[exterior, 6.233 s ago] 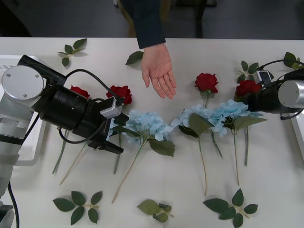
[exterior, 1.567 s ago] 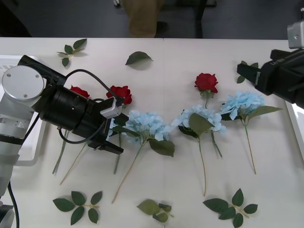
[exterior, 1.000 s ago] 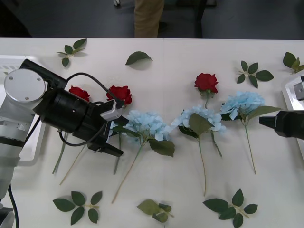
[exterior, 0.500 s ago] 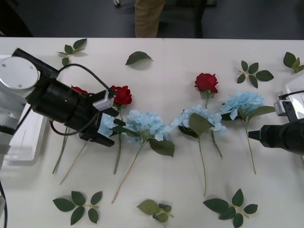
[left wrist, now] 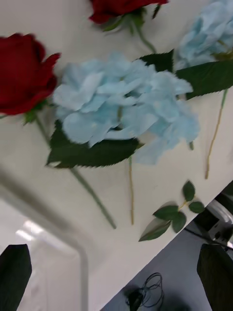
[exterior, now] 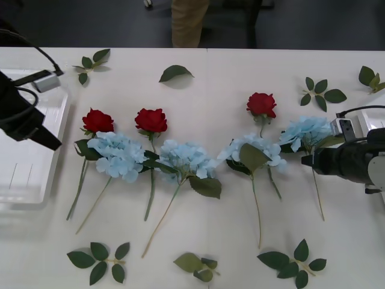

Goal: Place the red flowers into the right box and the blue flowers into the left box. If a person shows an open palm, hand one flower to the person first, then continue sorting.

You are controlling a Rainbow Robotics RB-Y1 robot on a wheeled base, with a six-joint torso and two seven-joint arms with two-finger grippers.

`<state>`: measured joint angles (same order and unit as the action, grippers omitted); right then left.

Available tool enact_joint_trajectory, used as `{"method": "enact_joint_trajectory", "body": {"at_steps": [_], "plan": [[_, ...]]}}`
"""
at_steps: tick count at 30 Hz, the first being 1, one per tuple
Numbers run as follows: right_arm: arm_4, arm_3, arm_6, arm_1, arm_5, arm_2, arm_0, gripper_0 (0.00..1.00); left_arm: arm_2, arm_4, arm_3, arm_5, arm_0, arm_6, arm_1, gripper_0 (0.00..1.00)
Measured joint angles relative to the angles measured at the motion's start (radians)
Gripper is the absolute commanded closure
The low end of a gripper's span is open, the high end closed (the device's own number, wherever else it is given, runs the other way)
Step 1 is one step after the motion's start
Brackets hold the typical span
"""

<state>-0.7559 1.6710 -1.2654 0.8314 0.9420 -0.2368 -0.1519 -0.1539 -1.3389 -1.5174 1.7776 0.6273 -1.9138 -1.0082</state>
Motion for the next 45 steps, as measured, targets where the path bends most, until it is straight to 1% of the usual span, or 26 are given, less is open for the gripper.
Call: {"method": "enact_joint_trajectory", "body": {"at_steps": [4,6,7,10,11,12,14,22,25,28,31,34,36,38,41,43,45], "plan": [[0.041,-0.059,0.000,0.000,-0.056,-0.055,-0.026,0.28,0.000,0.068,0.000,-0.035,-0.041,0.025,-0.058,0.00],[0.048,-0.071,0.000,0.000,-0.062,-0.075,-0.032,0.42,0.000,0.094,0.002,-0.072,-0.070,0.087,-0.060,0.00],[0.048,-0.072,0.000,0.000,-0.062,-0.079,-0.034,0.57,0.000,0.100,0.005,-0.088,-0.083,0.133,-0.059,0.00],[0.048,-0.072,0.000,-0.001,-0.062,-0.081,-0.035,0.86,0.000,0.112,0.040,-0.118,-0.107,0.309,-0.044,0.00],[0.048,-0.072,0.000,-0.003,-0.062,-0.081,-0.035,0.98,-0.002,0.115,0.058,-0.125,-0.110,0.366,-0.032,0.00],[0.048,-0.072,0.000,-0.005,-0.062,-0.081,-0.035,1.00,-0.005,0.119,0.075,-0.133,-0.110,0.421,-0.020,0.00],[0.047,-0.072,0.000,-0.010,-0.062,-0.081,-0.036,1.00,-0.021,0.126,0.097,-0.158,-0.110,0.475,0.005,0.00],[0.041,-0.060,0.000,-0.016,-0.062,-0.080,-0.041,1.00,-0.138,0.185,0.102,-0.267,-0.109,0.497,0.087,0.00],[0.031,-0.013,0.000,-0.014,-0.047,-0.066,-0.041,1.00,-0.164,0.239,0.103,-0.289,-0.107,0.539,0.119,0.00],[-0.022,0.079,0.000,-0.004,0.033,-0.010,-0.041,1.00,-0.200,0.288,0.103,-0.324,-0.104,0.569,0.145,0.00],[-0.153,0.173,0.000,0.012,0.099,0.101,-0.035,1.00,-0.238,0.323,0.104,-0.359,-0.102,0.576,0.165,0.00],[-0.297,0.248,0.000,0.018,0.133,0.230,-0.023,1.00,-0.259,0.359,0.105,-0.374,-0.102,0.576,0.191,0.00],[-0.414,0.280,-0.001,0.018,0.138,0.308,-0.014,1.00,-0.262,0.383,0.105,-0.376,-0.101,0.577,0.209,0.00],[-0.581,0.291,-0.003,0.018,0.139,0.380,-0.008,1.00,-0.262,0.410,0.106,-0.379,-0.101,0.577,0.229,0.00],[-0.758,0.293,-0.038,0.017,0.136,0.459,-0.006,1.00,-0.262,0.448,0.107,-0.385,-0.101,0.580,0.253,0.00],[-0.853,0.294,-0.124,0.016,0.125,0.491,-0.006,1.00,-0.262,0.472,0.108,-0.387,-0.101,0.584,0.264,0.00],[-0.952,0.294,-0.227,0.016,0.085,0.501,-0.006,1.00,-0.262,0.491,0.109,-0.391,-0.101,0.586,0.269,0.00]]}}
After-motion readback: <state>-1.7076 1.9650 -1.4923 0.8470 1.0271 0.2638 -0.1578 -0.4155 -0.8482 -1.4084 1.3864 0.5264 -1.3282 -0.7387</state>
